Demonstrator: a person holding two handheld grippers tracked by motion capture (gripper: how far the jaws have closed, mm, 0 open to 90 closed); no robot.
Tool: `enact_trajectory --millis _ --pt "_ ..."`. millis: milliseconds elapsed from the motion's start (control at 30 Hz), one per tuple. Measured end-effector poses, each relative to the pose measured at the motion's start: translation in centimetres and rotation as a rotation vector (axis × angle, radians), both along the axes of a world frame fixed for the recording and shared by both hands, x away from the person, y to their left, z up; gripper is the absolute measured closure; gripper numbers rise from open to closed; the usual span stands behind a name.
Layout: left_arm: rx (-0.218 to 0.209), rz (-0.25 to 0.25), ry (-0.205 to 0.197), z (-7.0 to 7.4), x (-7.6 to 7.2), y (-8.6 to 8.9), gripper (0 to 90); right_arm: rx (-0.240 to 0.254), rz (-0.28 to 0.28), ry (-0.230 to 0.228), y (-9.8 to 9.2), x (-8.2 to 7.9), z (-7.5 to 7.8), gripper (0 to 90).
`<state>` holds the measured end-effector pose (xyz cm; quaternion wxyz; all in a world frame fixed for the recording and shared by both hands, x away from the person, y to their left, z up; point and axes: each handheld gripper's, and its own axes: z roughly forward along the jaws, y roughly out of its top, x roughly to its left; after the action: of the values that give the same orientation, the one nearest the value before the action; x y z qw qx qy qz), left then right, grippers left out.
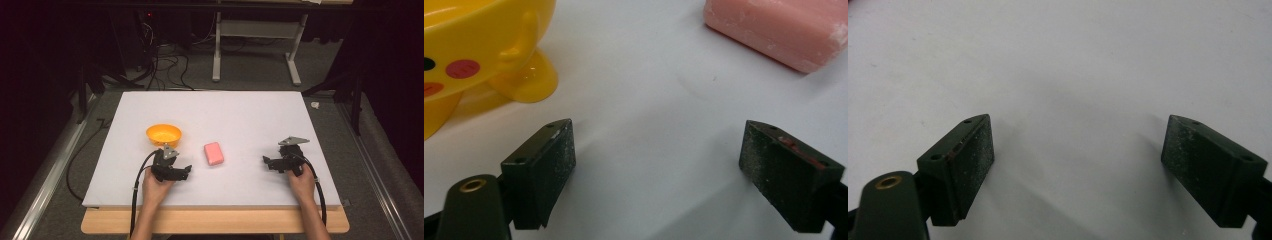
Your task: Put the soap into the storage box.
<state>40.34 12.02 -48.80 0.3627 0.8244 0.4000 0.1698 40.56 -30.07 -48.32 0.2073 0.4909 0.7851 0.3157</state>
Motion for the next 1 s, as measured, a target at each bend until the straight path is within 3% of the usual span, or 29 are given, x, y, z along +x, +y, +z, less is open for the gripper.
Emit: enact_trajectory --millis 167,300,733,1000 --pt "0.004 0.009 -0.001 0.1 0.0 0.0 14.8 0.000 0.000 0.000 0.0 0.0 0.0 14.2" --pt "-0.021 0.005 -0.014 0.5 -0.4 0.1 14.8 0.000 0.000 0.000 0.0 0.0 0.0 14.2" --pt "-0.074 -0.037 -0.064 2.0 -1.8 -0.6 13.6 0.000 0.000 0.000 0.0 0.0 0.0 14.2" --pt "-0.105 -0.081 -0.066 2.8 -1.8 -1.7 11.9 -0.001 0.001 0.002 0.0 0.0 0.0 14.2"
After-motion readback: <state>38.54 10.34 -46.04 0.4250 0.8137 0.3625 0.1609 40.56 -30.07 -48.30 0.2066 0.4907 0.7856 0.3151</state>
